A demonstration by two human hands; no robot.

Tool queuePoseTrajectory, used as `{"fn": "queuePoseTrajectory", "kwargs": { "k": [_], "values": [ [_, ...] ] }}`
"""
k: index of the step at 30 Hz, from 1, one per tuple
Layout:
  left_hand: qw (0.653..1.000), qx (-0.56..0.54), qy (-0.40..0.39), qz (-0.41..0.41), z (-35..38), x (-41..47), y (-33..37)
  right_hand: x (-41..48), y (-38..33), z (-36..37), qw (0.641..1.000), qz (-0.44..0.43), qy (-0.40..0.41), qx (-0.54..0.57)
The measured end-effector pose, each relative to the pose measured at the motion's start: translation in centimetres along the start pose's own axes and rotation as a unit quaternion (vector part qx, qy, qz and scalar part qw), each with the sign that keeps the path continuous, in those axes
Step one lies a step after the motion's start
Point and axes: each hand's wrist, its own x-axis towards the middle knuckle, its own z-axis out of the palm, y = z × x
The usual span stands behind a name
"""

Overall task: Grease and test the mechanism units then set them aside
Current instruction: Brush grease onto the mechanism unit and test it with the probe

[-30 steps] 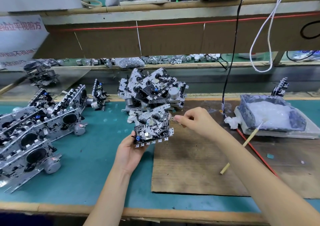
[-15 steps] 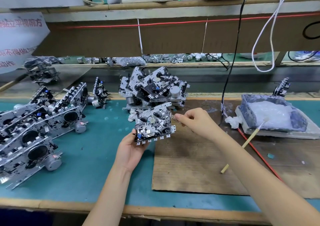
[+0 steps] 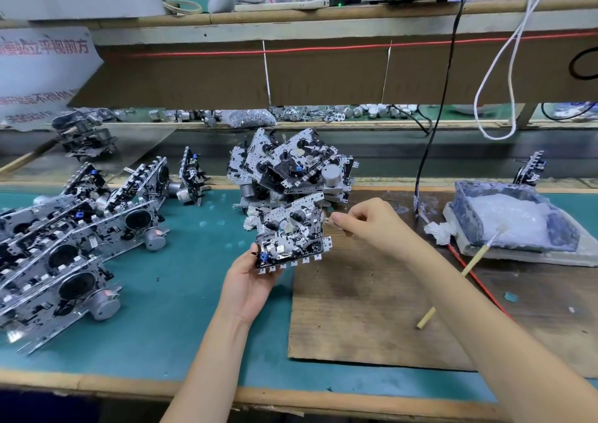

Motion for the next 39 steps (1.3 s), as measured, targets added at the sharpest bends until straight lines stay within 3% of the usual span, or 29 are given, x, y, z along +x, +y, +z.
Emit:
{"fn": "queuePoseTrajectory", "kwargs": {
  "k": [10, 17, 22, 24, 26, 28, 39],
  "values": [
    [1.0, 0.018, -0.004, 0.007, 0.0, 0.0, 0.1, 0.4, 0.5, 0.1, 1.0, 0.014, -0.017, 0.016],
    [0.999, 0.036, -0.008, 0.016, -0.1, 0.2, -0.1, 0.6, 0.5, -0.6, 0.996, 0.053, -0.072, 0.006],
    [0.997, 0.069, -0.014, 0.03, -0.3, 0.2, -0.1, -0.4, -1.5, -0.6, 0.995, -0.074, 0.034, -0.064],
    [0.994, 0.096, -0.025, 0.035, -0.1, 0.0, -0.1, -0.6, -3.0, -0.2, 0.971, -0.138, -0.007, -0.196],
    [0.992, 0.115, -0.037, 0.04, 0.0, -0.1, -0.1, -0.4, -4.0, 0.8, 0.917, -0.184, -0.04, -0.351],
    [0.99, 0.123, -0.042, 0.046, 0.1, -0.3, 0.0, -0.2, -4.6, 2.0, 0.88, -0.199, -0.062, -0.427],
    [0.983, 0.164, -0.052, 0.062, 0.8, -0.9, 0.1, 0.0, -4.8, 3.9, 0.844, -0.214, -0.081, -0.484]
  ]
}}
